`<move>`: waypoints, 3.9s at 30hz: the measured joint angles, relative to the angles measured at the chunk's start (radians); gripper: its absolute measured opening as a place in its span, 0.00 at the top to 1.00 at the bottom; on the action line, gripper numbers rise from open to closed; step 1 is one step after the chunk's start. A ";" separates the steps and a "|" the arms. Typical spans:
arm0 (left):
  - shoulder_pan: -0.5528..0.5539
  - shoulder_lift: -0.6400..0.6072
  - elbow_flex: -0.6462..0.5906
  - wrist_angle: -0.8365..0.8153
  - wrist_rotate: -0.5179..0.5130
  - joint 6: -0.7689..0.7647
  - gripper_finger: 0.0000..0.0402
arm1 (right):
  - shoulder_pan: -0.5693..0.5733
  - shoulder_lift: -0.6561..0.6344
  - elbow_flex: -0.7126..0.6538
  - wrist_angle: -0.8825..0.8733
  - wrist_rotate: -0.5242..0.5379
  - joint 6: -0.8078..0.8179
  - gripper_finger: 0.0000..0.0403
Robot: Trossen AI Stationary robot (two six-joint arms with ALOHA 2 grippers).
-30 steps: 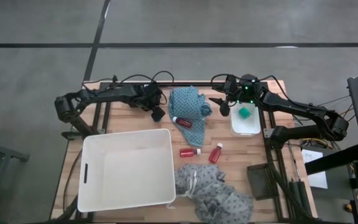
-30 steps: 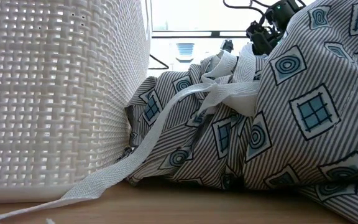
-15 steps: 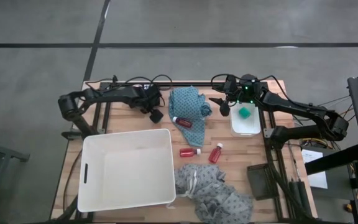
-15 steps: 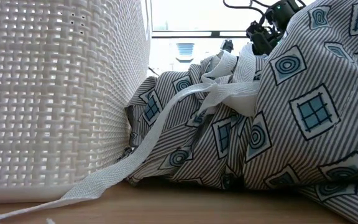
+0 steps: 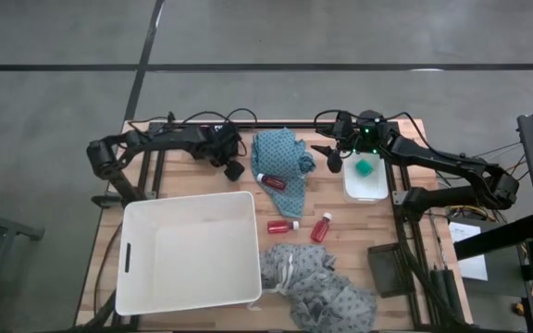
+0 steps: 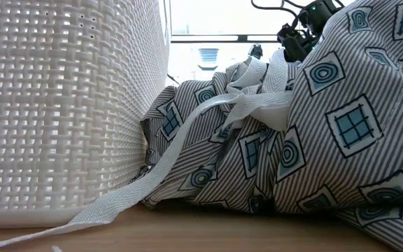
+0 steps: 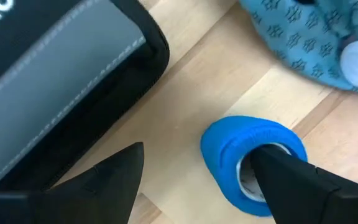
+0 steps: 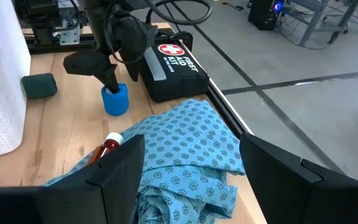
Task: Pick & Place Medicine items
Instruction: Put the blue bandage into the small white bin
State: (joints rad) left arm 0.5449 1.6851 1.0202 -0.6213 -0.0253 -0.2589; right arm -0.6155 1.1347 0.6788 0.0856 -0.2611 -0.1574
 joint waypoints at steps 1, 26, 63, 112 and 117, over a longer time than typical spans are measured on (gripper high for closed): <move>0.000 -0.003 0.004 -0.002 0.000 0.001 0.26 | 0.000 0.000 0.000 0.000 0.000 0.000 0.35; 0.000 -0.014 0.008 -0.007 0.004 0.023 0.72 | 0.000 0.000 0.000 0.000 0.000 0.000 0.35; -0.037 -0.092 0.063 0.120 0.105 0.053 0.98 | 0.000 0.000 0.000 0.000 0.000 0.000 0.35; -0.206 -0.117 0.053 0.964 0.289 0.461 0.91 | 0.000 0.000 0.000 0.000 0.000 0.000 0.35; -0.206 -0.117 0.053 0.988 0.289 0.461 0.91 | 0.000 0.000 0.000 0.000 0.000 0.000 0.35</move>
State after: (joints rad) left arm 0.3393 1.5684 1.0729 0.3670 0.2634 0.2024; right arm -0.6157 1.1347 0.6787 0.0856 -0.2611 -0.1576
